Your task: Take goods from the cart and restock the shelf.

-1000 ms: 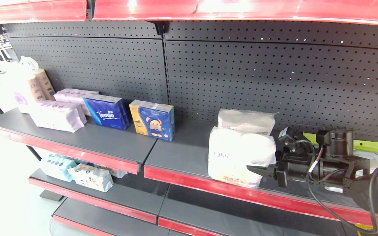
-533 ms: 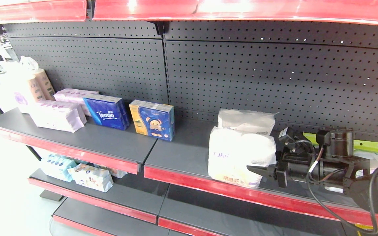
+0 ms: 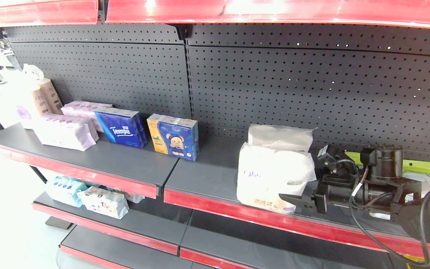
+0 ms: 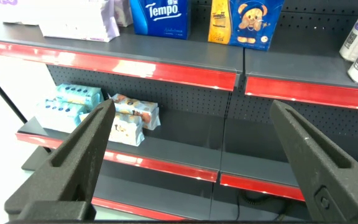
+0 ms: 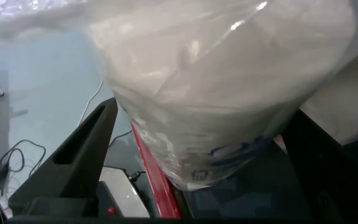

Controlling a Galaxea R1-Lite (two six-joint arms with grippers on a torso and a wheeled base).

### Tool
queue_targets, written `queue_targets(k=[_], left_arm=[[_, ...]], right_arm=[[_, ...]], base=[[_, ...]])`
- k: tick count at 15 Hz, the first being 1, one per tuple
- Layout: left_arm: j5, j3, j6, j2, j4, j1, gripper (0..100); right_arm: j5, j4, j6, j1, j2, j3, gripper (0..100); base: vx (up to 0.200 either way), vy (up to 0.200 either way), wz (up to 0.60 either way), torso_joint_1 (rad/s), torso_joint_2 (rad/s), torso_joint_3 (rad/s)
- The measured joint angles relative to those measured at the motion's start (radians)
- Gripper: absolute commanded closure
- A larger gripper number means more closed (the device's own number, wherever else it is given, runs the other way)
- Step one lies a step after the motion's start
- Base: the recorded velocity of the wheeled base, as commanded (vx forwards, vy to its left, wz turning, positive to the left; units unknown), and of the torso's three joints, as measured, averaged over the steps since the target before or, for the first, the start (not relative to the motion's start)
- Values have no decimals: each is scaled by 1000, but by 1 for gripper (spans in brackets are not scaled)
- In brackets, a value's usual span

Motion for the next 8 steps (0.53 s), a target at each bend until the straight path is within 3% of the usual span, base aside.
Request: queue_targets(k=[8], left_arm=[[0, 0, 0, 0, 0, 0, 0]], right_arm=[[9, 1, 0, -69, -4, 11, 0]], base=[[0, 0, 0, 0, 0, 0]])
